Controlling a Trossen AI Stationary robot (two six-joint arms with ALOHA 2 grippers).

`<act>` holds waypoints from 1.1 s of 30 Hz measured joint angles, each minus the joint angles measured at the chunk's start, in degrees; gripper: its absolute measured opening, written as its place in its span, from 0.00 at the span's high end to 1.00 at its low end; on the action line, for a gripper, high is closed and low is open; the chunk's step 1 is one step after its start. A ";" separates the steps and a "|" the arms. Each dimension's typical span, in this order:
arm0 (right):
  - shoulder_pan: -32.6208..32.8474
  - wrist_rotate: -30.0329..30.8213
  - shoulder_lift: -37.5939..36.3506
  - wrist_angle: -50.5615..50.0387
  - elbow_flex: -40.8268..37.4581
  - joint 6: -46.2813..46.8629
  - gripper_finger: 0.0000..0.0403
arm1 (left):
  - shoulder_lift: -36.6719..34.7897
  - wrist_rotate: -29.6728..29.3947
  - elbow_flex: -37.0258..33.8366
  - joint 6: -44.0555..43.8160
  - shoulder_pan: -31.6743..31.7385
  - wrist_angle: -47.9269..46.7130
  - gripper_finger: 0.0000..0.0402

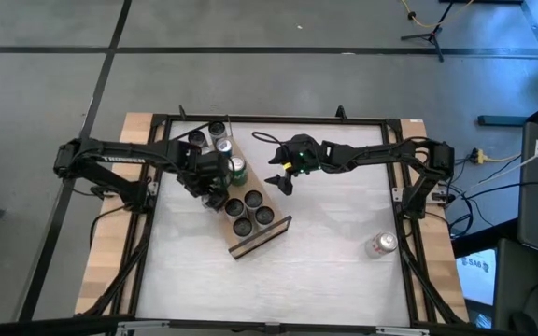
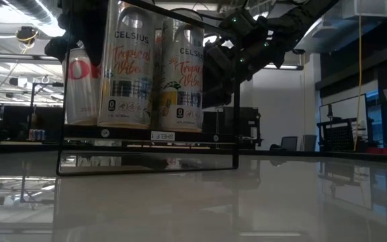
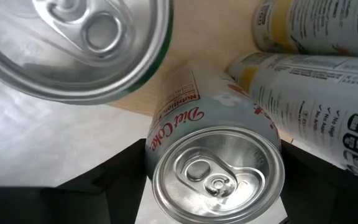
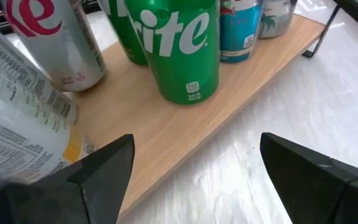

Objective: Place canned beverage on shelf
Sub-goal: Put the red silver soda can on the shelf

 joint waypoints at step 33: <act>0.00 0.51 0.02 0.08 0.00 -0.11 0.15 | -0.85 -1.08 -0.36 -2.70 1.18 0.85 0.23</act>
